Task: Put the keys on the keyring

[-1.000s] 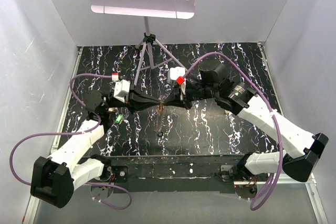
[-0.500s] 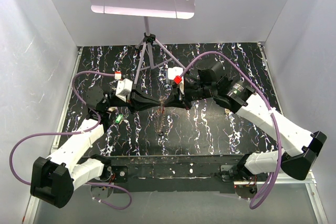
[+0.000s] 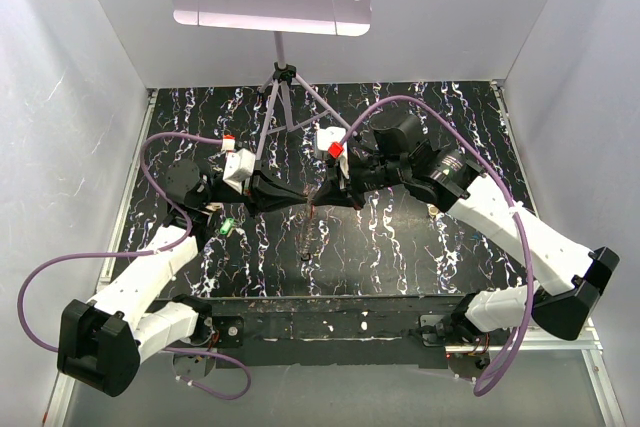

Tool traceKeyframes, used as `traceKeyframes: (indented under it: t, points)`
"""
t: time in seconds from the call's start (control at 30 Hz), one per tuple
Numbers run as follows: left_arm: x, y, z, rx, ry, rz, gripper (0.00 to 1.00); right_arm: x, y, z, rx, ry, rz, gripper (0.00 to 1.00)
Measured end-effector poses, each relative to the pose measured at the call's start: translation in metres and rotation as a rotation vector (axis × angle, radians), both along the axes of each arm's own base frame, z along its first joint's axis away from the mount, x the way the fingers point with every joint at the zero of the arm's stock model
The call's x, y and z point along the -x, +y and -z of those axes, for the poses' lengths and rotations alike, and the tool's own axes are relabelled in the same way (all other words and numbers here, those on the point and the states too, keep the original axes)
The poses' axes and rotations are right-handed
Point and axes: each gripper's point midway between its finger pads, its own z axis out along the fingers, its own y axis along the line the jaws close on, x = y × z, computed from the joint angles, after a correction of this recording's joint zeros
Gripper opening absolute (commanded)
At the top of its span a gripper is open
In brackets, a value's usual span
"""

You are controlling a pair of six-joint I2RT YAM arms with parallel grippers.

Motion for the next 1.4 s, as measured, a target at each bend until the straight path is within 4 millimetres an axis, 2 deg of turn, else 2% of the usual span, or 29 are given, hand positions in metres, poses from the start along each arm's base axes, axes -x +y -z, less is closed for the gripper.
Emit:
traceKeyframes:
  t: [1.0, 1.4]
  points:
    - [0.0010, -0.0024, 0.0046, -0.023, 0.023, 0.009, 0.00, -0.0004, -0.0025, 0.0036, 0.021, 0.052, 0.013, 0.01]
    - [-0.0054, -0.0030, 0.0057, -0.025, 0.051, -0.025, 0.00, -0.0086, -0.0036, 0.0053, 0.039, 0.052, 0.067, 0.01]
